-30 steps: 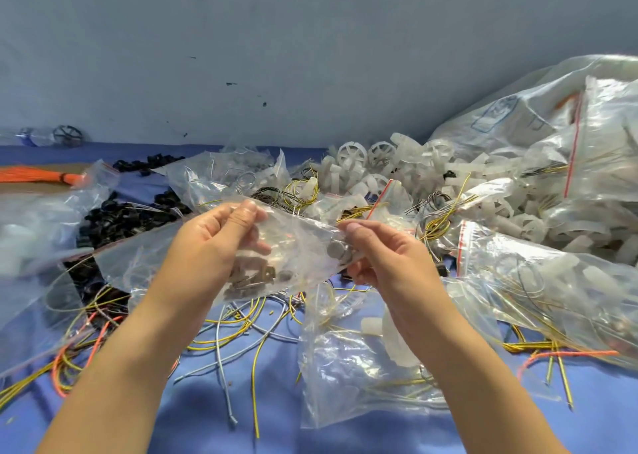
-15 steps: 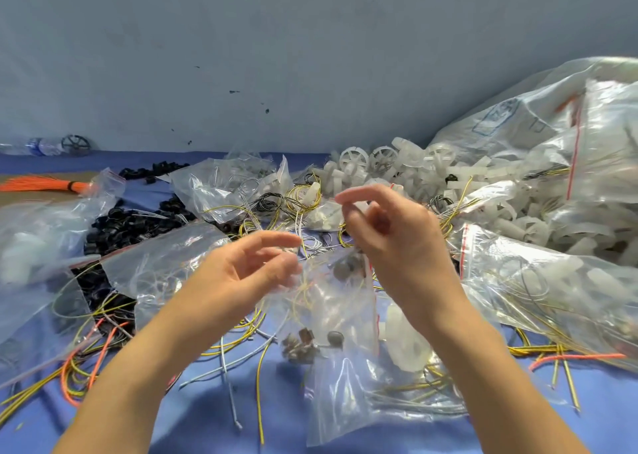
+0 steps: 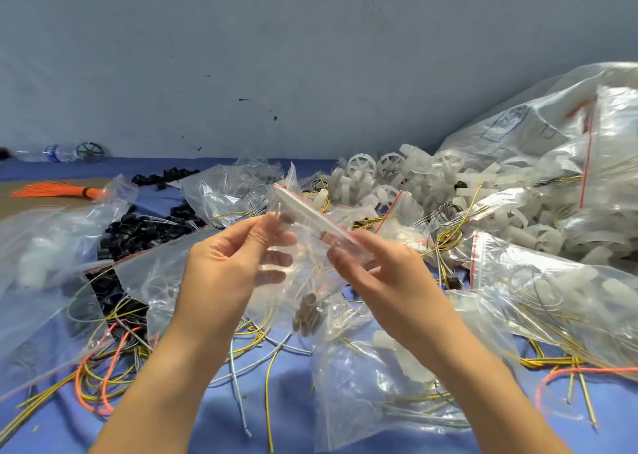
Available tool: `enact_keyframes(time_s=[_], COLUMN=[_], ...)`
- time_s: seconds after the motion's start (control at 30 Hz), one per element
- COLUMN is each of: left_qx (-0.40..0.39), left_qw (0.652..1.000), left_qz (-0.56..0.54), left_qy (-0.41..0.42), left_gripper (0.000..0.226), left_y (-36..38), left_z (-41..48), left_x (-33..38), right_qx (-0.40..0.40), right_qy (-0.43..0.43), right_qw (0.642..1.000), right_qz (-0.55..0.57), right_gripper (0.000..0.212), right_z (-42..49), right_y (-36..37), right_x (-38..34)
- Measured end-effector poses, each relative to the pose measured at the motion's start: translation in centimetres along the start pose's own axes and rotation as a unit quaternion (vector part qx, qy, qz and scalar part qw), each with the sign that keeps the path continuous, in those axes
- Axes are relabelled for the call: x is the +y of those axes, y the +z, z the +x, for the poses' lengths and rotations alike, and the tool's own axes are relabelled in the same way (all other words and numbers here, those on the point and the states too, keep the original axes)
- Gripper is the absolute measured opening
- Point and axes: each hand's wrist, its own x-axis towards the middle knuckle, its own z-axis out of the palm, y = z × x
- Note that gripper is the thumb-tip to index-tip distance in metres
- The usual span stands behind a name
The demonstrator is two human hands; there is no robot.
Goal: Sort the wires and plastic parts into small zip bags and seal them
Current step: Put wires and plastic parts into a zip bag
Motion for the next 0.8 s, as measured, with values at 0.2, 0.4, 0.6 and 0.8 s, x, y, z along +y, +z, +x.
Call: enact_keyframes(time_s=[0.2, 0.4, 0.6, 0.8], left_qx=[-0.043, -0.053, -0.063, -0.04], left_qw=[0.997, 0.994, 0.99, 0.979], left_qz=[0.055, 0.052, 0.064, 0.135], left_qy=[0.034, 0.082, 0.107, 0.147], left_gripper=[0.026, 0.032, 0.021, 0.017], left_y=[-0.8, -0.8, -1.6, -1.2], left_z=[-0.4, -0.5, -0.3, -1.2], left_x=[0.1, 1.0, 3.4, 4.2], right_qx=[0.026, 0.017, 0.043, 0.048], right_qy=[-0.002, -0.035, -0.046, -0.012], right_qw=[0.992, 0.983, 0.964, 0.967], right_qz=[0.123, 0.177, 0.258, 0.25], right_gripper=[0.027, 0.023, 0.024, 0.028], right_z=[0.5, 0.9, 1.2, 1.2], right_y=[-0.2, 0.2, -0.2, -0.4], right_x=[-1.1, -2.7, -3.6, -3.3])
